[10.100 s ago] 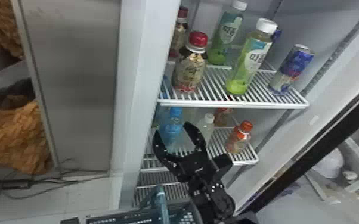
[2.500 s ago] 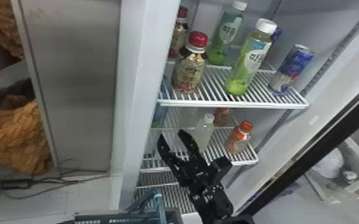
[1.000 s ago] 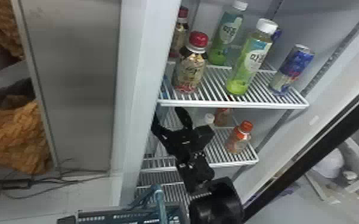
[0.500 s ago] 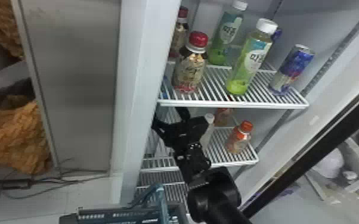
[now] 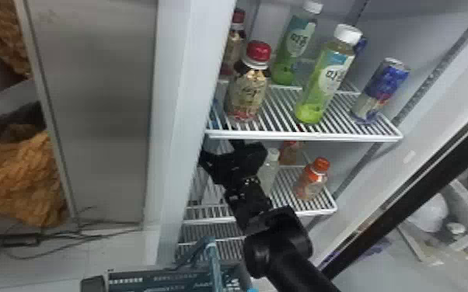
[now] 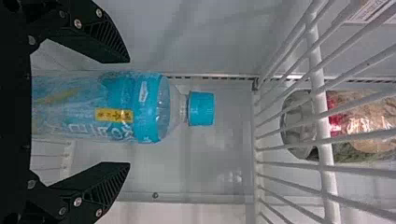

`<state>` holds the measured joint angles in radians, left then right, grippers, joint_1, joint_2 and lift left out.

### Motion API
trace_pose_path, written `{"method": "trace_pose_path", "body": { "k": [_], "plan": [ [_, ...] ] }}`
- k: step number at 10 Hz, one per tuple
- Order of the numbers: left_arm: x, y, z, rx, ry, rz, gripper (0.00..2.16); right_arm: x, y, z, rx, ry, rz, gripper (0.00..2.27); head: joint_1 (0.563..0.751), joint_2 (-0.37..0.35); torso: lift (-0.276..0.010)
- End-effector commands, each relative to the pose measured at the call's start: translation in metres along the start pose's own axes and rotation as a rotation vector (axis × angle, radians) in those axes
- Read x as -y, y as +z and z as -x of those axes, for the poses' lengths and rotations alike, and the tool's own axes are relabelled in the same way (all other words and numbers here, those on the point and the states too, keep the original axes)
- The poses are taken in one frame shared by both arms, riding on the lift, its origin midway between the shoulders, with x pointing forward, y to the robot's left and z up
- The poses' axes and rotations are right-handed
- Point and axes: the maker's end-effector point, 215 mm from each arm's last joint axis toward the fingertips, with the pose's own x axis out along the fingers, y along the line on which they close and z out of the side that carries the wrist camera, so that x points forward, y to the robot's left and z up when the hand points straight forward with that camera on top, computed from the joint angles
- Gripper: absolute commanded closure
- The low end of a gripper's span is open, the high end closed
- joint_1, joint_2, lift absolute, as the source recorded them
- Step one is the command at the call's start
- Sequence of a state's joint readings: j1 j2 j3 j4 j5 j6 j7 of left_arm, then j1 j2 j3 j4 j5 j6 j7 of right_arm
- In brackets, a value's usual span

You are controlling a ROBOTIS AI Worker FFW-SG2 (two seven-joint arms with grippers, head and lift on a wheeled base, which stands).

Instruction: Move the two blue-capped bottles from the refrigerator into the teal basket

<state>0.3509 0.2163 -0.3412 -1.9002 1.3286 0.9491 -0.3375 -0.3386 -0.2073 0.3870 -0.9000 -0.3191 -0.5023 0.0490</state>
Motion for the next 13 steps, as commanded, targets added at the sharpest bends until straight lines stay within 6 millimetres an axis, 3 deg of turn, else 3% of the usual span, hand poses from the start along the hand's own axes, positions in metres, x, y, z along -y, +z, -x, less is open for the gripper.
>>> {"method": "trace_pose_path", "body": {
  "k": [1, 7, 13],
  "plan": [
    [-0.001, 0.000, -0.001, 0.000, 0.000, 0.002, 1.13, -0.004, 0.001, -0.006, -0.007, 0.012, 0.004, 0.24, 0.695, -0.350, -0.157],
    [-0.001, -0.001, 0.001, 0.002, -0.003, 0.009, 1.13, -0.014, 0.005, -0.013, -0.010, 0.034, 0.013, 0.63, 0.695, -0.338, -0.157],
    [-0.005, -0.005, 0.004, 0.006, 0.004, 0.020, 1.13, -0.013, 0.007, 0.013, 0.030, 0.025, 0.033, 0.63, 0.695, -0.349, -0.157]
  ]
}}
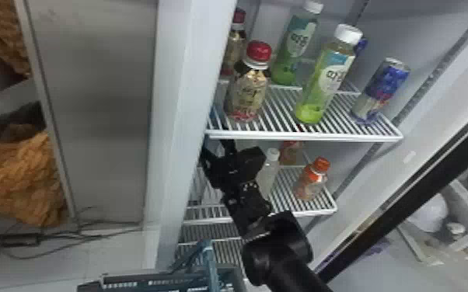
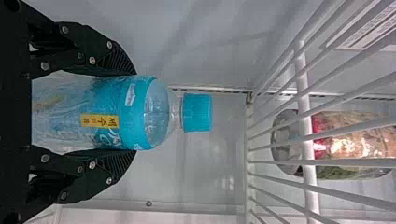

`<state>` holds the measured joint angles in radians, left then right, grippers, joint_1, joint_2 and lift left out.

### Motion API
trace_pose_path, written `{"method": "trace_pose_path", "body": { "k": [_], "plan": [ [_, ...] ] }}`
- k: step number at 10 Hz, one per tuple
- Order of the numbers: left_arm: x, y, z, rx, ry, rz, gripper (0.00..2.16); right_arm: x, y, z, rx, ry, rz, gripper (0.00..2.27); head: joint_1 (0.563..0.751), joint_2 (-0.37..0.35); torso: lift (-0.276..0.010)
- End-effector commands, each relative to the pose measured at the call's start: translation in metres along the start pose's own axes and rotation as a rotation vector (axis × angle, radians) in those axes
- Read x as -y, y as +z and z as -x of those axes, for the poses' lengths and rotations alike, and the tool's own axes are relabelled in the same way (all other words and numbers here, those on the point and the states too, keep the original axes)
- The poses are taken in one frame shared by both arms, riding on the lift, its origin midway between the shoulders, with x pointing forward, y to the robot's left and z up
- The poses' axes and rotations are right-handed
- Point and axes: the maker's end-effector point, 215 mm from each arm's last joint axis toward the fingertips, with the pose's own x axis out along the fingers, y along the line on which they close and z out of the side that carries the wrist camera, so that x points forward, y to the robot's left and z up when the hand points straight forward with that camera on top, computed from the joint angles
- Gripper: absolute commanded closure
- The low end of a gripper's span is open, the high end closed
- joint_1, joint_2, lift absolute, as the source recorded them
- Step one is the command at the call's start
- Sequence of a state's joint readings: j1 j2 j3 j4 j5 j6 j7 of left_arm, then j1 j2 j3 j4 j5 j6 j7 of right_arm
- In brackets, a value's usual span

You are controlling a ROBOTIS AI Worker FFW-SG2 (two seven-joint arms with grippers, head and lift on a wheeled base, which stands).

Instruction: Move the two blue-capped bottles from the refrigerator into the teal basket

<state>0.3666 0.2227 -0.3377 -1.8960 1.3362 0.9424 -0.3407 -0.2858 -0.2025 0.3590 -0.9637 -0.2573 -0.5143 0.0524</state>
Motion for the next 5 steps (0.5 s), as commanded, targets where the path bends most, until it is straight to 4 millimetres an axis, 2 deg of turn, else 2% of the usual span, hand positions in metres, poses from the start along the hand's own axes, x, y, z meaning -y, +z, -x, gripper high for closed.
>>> {"method": "trace_pose_path", "body": {
  "k": [1, 5],
  "plan": [
    [-0.001, -0.002, 0.001, -0.005, 0.002, 0.002, 1.13, -0.002, 0.004, 0.001, 0.009, 0.011, 0.012, 0.63, 0.695, -0.350, -0.157],
    [-0.002, -0.003, 0.002, -0.004, 0.003, 0.004, 1.13, -0.012, 0.015, 0.009, 0.037, 0.033, 0.007, 0.63, 0.695, -0.347, -0.157]
  ]
}}
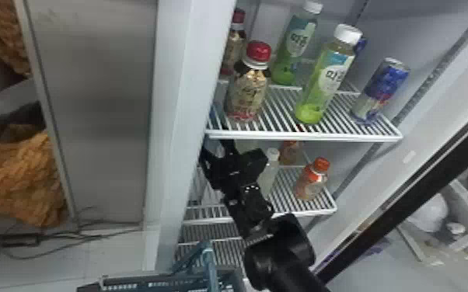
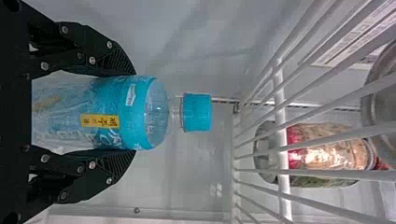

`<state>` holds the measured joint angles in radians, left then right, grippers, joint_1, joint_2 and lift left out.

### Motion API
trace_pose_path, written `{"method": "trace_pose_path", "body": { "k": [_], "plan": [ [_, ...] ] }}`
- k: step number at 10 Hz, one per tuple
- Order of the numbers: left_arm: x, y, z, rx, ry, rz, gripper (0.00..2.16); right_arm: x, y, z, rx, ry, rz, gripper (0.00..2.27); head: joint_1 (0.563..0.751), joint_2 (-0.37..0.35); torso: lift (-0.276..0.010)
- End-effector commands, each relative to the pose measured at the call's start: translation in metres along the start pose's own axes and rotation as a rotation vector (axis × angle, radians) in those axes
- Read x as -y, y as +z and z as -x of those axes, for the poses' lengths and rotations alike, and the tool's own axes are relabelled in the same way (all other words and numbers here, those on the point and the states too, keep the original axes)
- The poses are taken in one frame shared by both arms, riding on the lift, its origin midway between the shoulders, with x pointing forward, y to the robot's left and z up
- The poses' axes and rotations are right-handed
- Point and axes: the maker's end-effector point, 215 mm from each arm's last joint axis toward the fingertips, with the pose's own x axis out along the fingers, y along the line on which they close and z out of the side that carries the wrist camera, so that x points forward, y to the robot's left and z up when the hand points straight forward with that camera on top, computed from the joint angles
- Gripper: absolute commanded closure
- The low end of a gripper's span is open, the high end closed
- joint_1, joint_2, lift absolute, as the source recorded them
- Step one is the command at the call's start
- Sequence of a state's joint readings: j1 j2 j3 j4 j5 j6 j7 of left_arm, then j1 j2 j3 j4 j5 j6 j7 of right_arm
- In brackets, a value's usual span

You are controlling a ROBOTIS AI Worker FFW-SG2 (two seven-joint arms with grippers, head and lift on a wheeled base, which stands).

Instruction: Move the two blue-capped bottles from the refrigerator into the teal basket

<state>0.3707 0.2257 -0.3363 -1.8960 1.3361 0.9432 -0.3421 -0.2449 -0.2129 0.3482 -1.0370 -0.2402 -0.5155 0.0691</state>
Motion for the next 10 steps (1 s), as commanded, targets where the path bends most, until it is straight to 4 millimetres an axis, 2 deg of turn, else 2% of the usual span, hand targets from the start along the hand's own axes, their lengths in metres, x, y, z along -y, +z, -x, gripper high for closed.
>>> {"method": "trace_pose_path", "body": {
  "k": [1, 5, 8, 10],
  "plan": [
    [-0.001, -0.001, 0.001, -0.002, 0.002, 0.002, 1.13, -0.005, 0.003, 0.005, 0.008, 0.007, -0.006, 0.63, 0.695, -0.346, -0.157],
    [-0.002, -0.003, 0.002, -0.003, 0.005, 0.007, 1.13, -0.014, 0.008, 0.028, 0.013, 0.020, -0.026, 0.63, 0.695, -0.344, -0.157],
    [-0.003, -0.003, 0.003, 0.001, 0.006, 0.008, 1.13, -0.023, 0.018, 0.045, 0.017, 0.043, -0.035, 0.63, 0.695, -0.350, -0.157],
    [-0.002, -0.003, 0.003, 0.001, 0.004, 0.008, 1.13, -0.027, 0.017, 0.055, 0.007, 0.052, -0.040, 0.63, 0.695, -0.350, -0.157]
  ]
}}
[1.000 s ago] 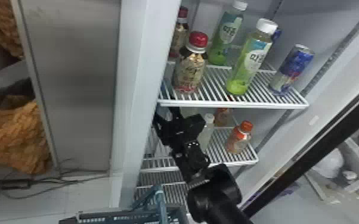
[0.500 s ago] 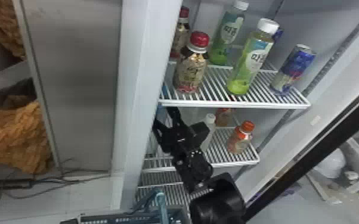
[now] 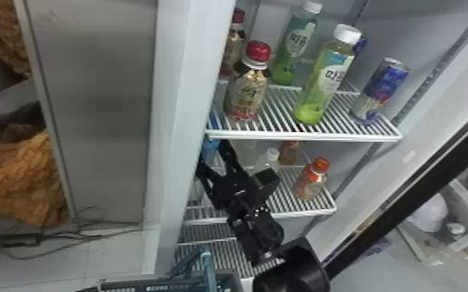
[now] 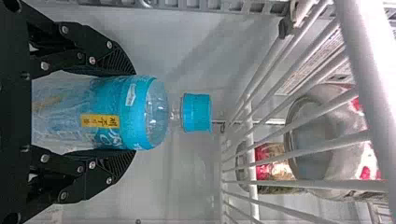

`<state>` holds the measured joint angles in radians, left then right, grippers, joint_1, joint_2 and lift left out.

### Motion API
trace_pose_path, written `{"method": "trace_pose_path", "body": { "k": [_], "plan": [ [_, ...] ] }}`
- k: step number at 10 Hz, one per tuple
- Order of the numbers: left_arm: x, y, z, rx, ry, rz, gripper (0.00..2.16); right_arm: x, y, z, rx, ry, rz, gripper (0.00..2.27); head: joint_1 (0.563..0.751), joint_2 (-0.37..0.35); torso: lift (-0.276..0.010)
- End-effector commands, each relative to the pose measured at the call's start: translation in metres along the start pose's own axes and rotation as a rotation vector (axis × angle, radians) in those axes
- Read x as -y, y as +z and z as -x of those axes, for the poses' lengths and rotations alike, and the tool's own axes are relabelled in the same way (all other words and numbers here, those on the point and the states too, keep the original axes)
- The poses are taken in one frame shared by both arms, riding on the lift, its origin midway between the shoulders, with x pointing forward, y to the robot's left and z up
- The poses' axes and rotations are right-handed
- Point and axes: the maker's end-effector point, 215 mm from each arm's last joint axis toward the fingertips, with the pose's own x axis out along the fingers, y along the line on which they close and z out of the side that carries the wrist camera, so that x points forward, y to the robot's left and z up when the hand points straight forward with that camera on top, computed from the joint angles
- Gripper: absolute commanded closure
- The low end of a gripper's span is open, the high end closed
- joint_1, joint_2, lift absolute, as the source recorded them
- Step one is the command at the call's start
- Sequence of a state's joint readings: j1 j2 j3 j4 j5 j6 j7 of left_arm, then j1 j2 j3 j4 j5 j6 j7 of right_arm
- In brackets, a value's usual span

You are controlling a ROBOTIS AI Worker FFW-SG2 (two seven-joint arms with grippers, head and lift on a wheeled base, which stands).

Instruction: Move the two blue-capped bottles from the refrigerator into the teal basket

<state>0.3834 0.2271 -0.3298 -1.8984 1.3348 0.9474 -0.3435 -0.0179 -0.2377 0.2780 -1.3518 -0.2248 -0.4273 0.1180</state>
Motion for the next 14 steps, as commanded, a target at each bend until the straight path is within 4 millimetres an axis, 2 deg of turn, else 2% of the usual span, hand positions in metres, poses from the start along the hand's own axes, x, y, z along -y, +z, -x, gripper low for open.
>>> {"method": "trace_pose_path", "body": {
  "k": [1, 4, 7, 14],
  "plan": [
    [0.000, 0.000, 0.000, -0.002, 0.000, 0.000, 1.13, -0.002, 0.005, 0.007, 0.003, 0.003, -0.003, 0.63, 0.695, -0.350, -0.157],
    [-0.001, 0.000, 0.001, 0.001, 0.002, 0.001, 1.13, -0.007, 0.013, 0.030, -0.003, 0.005, -0.016, 0.63, 0.695, -0.350, -0.157],
    [0.000, 0.001, 0.001, 0.002, 0.001, 0.001, 1.13, -0.002, 0.024, 0.049, -0.005, -0.005, -0.002, 0.63, 0.695, -0.350, -0.157],
    [-0.001, 0.000, 0.002, 0.005, 0.001, 0.004, 1.13, -0.001, 0.040, 0.112, -0.075, -0.002, 0.006, 0.63, 0.695, -0.350, -0.157]
  ]
}}
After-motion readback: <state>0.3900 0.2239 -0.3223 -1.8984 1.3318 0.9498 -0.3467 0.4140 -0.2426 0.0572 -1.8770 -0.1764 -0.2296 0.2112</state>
